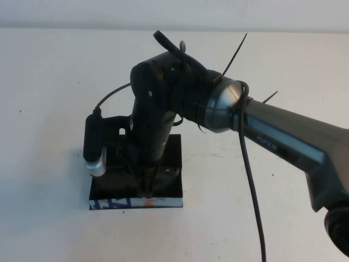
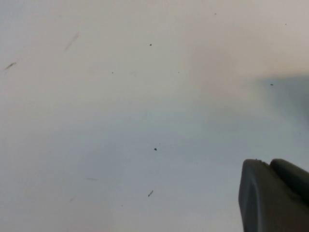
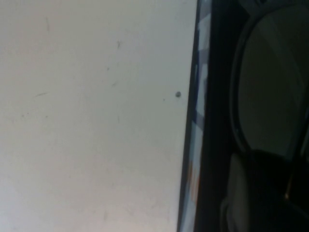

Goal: Return glasses to glasses case
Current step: Place the glasses in the glasses case

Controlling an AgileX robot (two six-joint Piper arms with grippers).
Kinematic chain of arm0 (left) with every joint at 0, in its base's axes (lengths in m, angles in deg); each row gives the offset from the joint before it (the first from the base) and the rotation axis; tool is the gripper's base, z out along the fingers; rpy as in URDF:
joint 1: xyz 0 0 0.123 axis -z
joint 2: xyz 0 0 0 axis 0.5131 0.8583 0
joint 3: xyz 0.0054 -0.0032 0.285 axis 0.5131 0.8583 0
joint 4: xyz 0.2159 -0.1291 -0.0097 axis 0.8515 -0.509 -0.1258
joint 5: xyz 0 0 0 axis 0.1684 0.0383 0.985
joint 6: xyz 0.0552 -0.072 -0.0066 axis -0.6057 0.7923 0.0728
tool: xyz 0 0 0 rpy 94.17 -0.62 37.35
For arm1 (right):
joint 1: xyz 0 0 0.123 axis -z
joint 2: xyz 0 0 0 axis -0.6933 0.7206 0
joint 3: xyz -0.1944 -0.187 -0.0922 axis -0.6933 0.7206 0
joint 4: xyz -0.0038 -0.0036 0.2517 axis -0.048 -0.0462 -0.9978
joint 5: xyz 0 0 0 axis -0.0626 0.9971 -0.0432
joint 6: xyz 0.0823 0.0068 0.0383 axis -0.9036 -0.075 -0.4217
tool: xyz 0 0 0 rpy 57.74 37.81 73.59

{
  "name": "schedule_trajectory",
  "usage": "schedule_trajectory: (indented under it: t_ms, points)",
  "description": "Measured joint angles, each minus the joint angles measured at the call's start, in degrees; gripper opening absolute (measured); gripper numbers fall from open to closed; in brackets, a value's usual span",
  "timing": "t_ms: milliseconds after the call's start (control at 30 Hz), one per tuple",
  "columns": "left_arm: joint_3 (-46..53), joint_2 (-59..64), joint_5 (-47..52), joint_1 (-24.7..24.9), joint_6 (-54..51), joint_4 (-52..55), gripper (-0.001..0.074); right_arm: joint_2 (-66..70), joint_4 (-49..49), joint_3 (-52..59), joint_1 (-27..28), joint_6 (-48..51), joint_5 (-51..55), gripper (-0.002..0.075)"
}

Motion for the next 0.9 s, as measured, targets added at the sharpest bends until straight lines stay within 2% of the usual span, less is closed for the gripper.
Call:
schedule_trajectory:
  t_ms: [900]
  points:
    - [0.0,0.0,0.0,0.0,0.0,0.0,-0.0004,5.5,1.0,-2.5,-0.2,0.0,0.1,0.0062]
